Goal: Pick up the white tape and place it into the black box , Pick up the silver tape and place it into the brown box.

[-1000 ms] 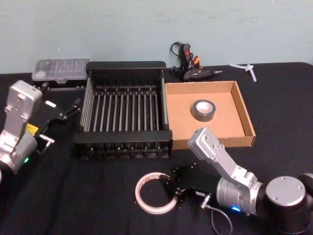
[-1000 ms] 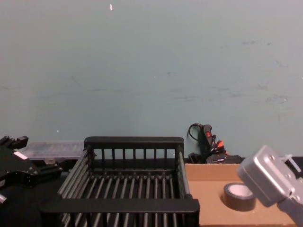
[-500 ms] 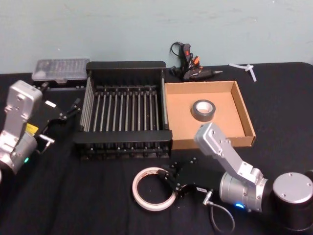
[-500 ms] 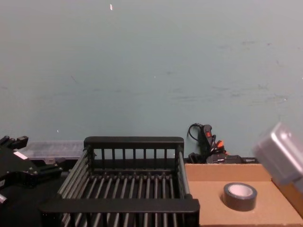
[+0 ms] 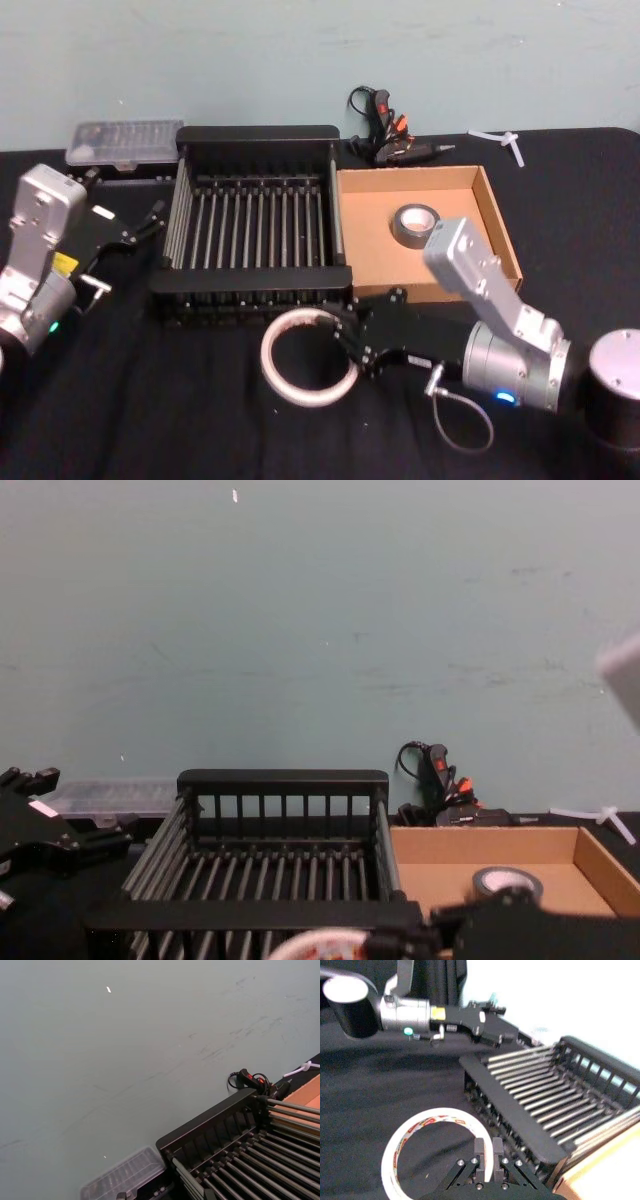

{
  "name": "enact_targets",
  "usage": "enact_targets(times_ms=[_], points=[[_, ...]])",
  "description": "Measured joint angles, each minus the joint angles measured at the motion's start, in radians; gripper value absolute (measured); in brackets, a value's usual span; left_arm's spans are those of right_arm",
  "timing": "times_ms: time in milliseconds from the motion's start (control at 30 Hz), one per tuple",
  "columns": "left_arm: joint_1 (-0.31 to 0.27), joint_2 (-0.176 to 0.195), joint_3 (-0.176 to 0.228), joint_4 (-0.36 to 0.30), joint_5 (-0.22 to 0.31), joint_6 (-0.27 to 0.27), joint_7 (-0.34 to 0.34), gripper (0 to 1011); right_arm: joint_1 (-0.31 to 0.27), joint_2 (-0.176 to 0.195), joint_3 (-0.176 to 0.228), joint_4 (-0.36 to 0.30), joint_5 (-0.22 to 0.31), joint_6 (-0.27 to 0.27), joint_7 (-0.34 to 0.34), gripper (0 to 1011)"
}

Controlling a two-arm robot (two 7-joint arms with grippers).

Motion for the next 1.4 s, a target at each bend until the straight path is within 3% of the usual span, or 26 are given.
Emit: enact_targets(times_ms=[267, 533, 1033, 1400], points=[[0.000, 0.000, 0.000, 0.000, 0.000, 0.000, 0.000, 1001, 0.034, 0.003, 0.019, -0.016, 0.027, -0.033, -0.011, 98], [0.000, 0.000, 0.000, 0.000, 0.000, 0.000, 0.000, 1001, 0.107, -0.035, 0.025, 0.035, 0.024, -0.047, -0.043, 98], [0.000, 0.000, 0.000, 0.000, 0.000, 0.000, 0.000, 1001, 0.285, -0.173, 0.005, 0.258, -0.042, -0.076, -0.103, 98], [0.000, 0.000, 0.000, 0.000, 0.000, 0.000, 0.000, 1001, 0.395, -0.298, -0.015, 0.492, -0.106, -0.112, -0.137, 98]])
